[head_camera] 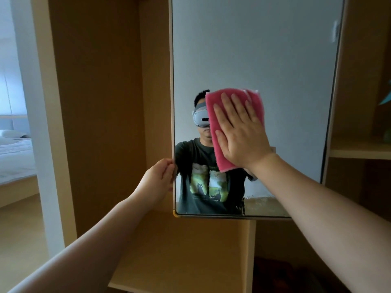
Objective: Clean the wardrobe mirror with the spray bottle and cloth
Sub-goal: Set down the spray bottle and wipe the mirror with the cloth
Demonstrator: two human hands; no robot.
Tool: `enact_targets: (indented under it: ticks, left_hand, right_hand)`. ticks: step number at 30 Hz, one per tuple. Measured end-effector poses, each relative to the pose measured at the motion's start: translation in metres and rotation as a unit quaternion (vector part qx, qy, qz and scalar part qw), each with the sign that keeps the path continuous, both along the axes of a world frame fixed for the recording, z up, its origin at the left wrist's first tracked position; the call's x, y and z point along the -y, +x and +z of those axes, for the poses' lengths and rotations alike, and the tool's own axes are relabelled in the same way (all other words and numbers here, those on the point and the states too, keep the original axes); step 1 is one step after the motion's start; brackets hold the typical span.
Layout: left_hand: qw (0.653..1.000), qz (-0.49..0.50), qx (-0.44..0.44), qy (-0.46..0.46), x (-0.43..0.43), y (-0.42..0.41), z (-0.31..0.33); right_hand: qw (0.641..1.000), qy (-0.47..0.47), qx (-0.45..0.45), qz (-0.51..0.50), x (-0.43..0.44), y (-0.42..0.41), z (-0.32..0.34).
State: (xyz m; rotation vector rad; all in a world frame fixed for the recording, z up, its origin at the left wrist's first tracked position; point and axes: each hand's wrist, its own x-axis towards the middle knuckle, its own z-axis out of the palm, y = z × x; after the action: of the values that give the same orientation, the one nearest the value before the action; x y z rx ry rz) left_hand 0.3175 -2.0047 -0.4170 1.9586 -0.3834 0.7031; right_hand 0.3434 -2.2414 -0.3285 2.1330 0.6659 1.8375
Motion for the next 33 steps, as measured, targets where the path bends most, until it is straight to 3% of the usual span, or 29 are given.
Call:
enact_targets:
  ticks: [16,27,33]
  left_hand:
    - [0.999,0.019,0.020,0.037,-0.001,0.003,0.000]
    - [0.999,0.016,0.012,0.025,-0.004,0.011,-0.002]
    - [0.998,0.047,0.018,0.047,-0.007,0.016,-0.004]
  right_hand:
    - [0.998,0.023,-0.050,-0.009,0.031,0.004,-0.120]
    - [0.998,-0.016,-0.052,-0.030,0.057,0.001,-0.098]
    - [0.994,0.073,-0.048,-0.063,0.098,0.001,-0.047]
